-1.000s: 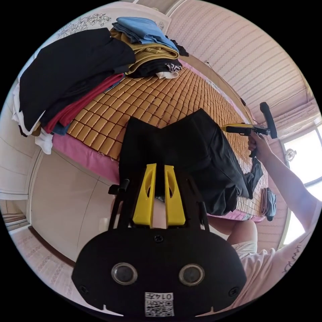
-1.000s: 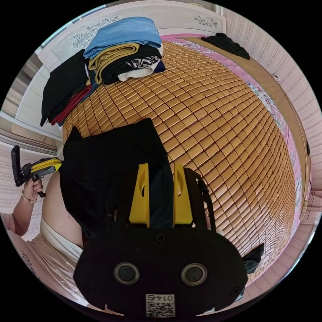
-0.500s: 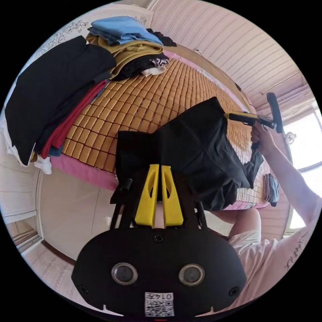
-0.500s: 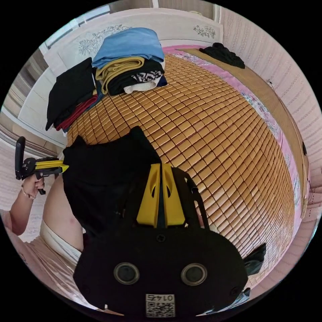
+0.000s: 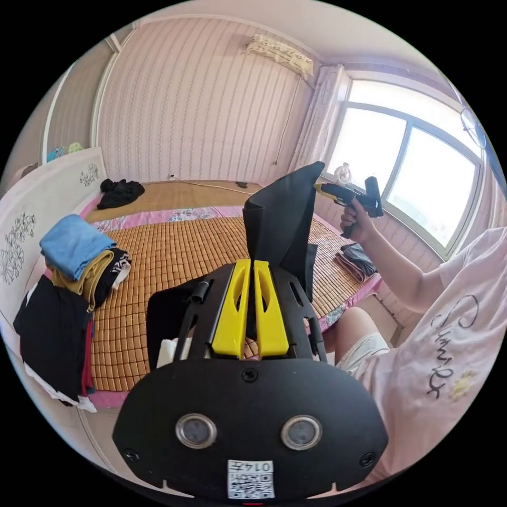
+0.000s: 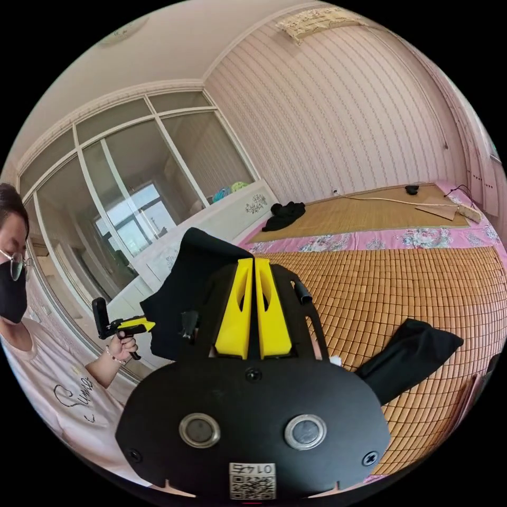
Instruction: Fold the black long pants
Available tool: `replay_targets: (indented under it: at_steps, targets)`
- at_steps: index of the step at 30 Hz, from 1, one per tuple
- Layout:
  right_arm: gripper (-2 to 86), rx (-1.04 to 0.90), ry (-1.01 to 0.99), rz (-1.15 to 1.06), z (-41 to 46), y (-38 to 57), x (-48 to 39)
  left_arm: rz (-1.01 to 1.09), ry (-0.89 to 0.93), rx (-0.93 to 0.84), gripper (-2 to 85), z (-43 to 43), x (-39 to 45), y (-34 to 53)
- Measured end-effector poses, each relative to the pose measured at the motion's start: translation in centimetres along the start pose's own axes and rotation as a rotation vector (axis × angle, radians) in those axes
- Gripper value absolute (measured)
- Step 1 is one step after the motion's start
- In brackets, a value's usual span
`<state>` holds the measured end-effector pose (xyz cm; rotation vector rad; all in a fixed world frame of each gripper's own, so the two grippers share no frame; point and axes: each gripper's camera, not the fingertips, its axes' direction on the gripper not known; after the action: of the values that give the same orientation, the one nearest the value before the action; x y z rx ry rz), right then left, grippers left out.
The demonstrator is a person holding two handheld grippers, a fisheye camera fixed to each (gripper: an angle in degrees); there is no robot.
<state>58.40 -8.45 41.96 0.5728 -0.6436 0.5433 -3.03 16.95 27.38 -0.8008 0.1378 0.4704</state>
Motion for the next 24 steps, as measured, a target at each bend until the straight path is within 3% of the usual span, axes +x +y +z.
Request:
replay_targets:
  at_steps: [9, 14, 16, 19, 21, 24]
  targets:
    - [-0.9, 0.059, -0.006, -0.081, -13.2, 3.7, 0.3, -0.011, 0.027, -0.015, -1.0, 0.2, 3.9, 0.4]
    - [-0.8, 0.065, 0.084, 0.014, -16.6, 6.3, 3.3, 0.036, 0.145, -0.010, -1.0, -0.6, 5.9, 0.9]
    - [-0.7, 0.176, 0.066, 0.122, -19.5, 6.9, 5.4, 0.084, 0.237, 0.033, -1.0, -0.3, 7.7, -0.4]
    - [-0.4, 0.628, -0.127, 0.311, -26.9, 7.5, 7.8, 0.199, 0.425, 0.216, -1.0, -0.4, 12.5, -5.4]
    - [-0.4, 0.877, -0.185, 0.284, -32.5, 3.4, 7.1, 0.261, 0.607, 0.365, -1.0, -2.5, 16.3, -11.4]
    - [-0.3, 0.987, -0.136, 0.071, -38.6, -7.5, 1.1, 0.352, 0.702, 0.576, -1.0, -9.0, 19.5, -18.5]
